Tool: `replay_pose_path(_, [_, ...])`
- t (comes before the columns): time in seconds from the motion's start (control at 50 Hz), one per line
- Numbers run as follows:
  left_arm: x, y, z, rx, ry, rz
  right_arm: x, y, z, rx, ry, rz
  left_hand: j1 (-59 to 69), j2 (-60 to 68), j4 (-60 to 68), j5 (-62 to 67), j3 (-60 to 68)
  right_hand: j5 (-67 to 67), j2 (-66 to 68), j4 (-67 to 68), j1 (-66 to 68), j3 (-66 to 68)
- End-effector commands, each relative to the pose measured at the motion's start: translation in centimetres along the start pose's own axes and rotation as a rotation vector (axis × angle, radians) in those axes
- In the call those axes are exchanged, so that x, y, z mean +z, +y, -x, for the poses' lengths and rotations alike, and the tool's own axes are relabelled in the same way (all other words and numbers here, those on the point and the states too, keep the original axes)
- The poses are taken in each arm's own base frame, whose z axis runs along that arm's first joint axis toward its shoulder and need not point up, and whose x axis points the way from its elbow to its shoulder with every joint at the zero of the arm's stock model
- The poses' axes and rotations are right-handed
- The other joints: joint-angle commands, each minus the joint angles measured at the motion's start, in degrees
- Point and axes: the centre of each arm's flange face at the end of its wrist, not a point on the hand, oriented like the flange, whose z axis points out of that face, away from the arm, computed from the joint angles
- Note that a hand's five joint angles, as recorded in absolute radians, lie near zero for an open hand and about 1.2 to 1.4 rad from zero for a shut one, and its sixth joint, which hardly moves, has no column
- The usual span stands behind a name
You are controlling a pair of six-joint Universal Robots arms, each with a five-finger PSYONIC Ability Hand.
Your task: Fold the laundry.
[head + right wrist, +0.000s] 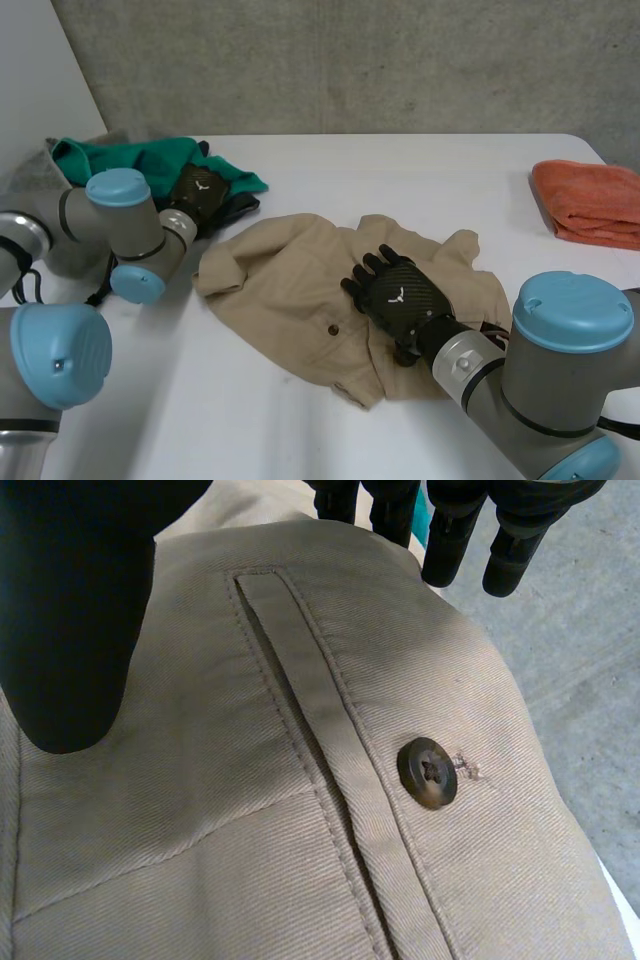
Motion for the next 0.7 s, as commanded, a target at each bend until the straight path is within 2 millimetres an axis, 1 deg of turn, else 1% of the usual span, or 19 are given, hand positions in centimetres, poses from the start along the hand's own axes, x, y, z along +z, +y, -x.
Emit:
replay_pose_path(0.02, [1.3,0.3,3.7,0.006,-0.194,0.002,0.0,0.0,0.0,-0.001,0.002,-0.001,36.3,36.9,38.0,41.6,37.1,-2.8,-2.4,-2.3,-3.2,-2.2])
replay_pose_path(0.06, [1.5,0.5,5.6,0.008,-0.298,0.020,0.0,0.0,0.0,-0.001,0.002,-0.001,36.3,36.9,38.0,41.6,37.1,-2.8,-2.4,-2.3,-3.2,-2.2])
replay_pose_path(0.08, [1.6,0.7,7.4,0.009,-0.403,0.035,0.0,0.0,0.0,-0.001,0.001,-0.002,36.3,36.9,38.0,41.6,37.1,-2.8,-2.4,-2.3,-3.2,-2.2])
replay_pose_path(0.16, [1.4,0.9,10.2,0.004,-0.541,0.045,0.0,0.0,0.0,-0.001,0.002,-0.001,36.3,36.9,38.0,41.6,37.1,-2.8,-2.4,-2.3,-3.2,-2.2])
replay_pose_path(0.22, [1.3,0.9,10.8,0.006,-0.564,0.045,0.0,0.0,0.1,0.001,-0.001,0.001,36.3,36.9,38.0,41.6,37.1,-2.8,-2.4,-2.3,-3.2,-2.2])
replay_pose_path(0.26, [1.2,1.0,11.7,0.016,-0.584,0.052,0.0,0.0,0.0,-0.001,0.000,-0.001,36.3,36.9,38.0,41.6,37.1,-2.8,-2.4,-2.3,-3.2,-2.2])
replay_pose_path(0.3, [1.0,1.7,12.7,0.030,-0.608,0.074,0.0,0.0,0.1,0.001,-0.001,0.001,36.3,36.9,38.0,41.6,37.1,-2.8,-2.4,-2.3,-3.2,-2.2])
replay_pose_path(0.32, [0.8,2.7,14.0,0.052,-0.642,0.111,0.0,0.0,0.1,0.001,-0.001,0.001,36.3,36.9,38.0,41.6,37.1,-2.8,-2.4,-2.3,-3.2,-2.2])
replay_pose_path(0.34, [0.7,3.2,14.5,0.063,-0.656,0.129,0.0,0.0,0.1,0.001,-0.001,0.001,36.3,36.9,38.0,41.6,37.1,-2.8,-2.4,-2.3,-3.2,-2.2])
replay_pose_path(0.38, [0.4,4.0,15.3,0.091,-0.676,0.159,0.0,0.0,0.0,0.001,0.000,0.002,36.3,36.9,38.0,41.6,37.1,-2.8,-2.4,-2.3,-3.2,-2.2])
replay_pose_path(0.4, [0.3,4.9,15.9,0.123,-0.685,0.190,0.0,0.0,0.0,0.001,0.000,0.002,36.3,36.9,38.0,41.6,37.1,-2.8,-2.4,-2.3,-3.2,-2.2])
replay_pose_path(0.46, [0.2,5.6,16.1,0.152,-0.688,0.215,0.0,-0.1,0.1,0.000,0.000,0.000,36.3,36.9,38.0,41.6,37.1,-2.8,-2.4,-2.3,-3.2,-2.2])
replay_pose_path(0.54, [-0.1,6.1,15.7,0.151,-0.667,0.244,0.0,0.0,0.1,0.001,0.000,0.002,36.3,36.9,38.0,41.6,37.1,-2.8,-2.4,-2.3,-3.2,-2.2])
replay_pose_path(0.56, [-0.2,6.4,15.2,0.146,-0.649,0.259,0.0,0.0,0.1,0.001,0.000,0.002,28.5,29.1,30.2,33.8,29.3,-2.8,-2.4,-2.3,-3.2,-2.2])
replay_pose_path(0.6, [-0.4,6.4,14.4,0.139,-0.624,0.270,0.0,-0.1,0.0,0.000,0.001,0.001,-0.7,-0.1,1.0,4.6,0.1,-2.8,-2.4,-2.3,-3.2,-2.2])
replay_pose_path(0.62, [-0.6,6.3,14.2,0.136,-0.614,0.272,0.0,-0.1,0.0,0.000,0.001,0.001,-12.5,-11.9,-10.8,-7.2,-11.7,-2.8,-2.4,-2.3,-3.2,-2.2])
replay_pose_path(0.64, [-1.0,5.2,14.1,0.132,-0.604,0.269,0.0,-0.1,0.0,0.000,0.001,0.001,-20.3,-19.7,-18.6,-15.0,-19.5,-2.8,-2.4,-2.3,-3.2,-2.2])
replay_pose_path(0.7, [-1.8,2.5,13.9,0.119,-0.582,0.247,0.0,-0.3,-0.1,-0.002,0.008,-0.005,-23.2,-22.6,-21.5,-17.9,-22.4,-2.8,-2.4,-2.3,-3.2,-2.2])
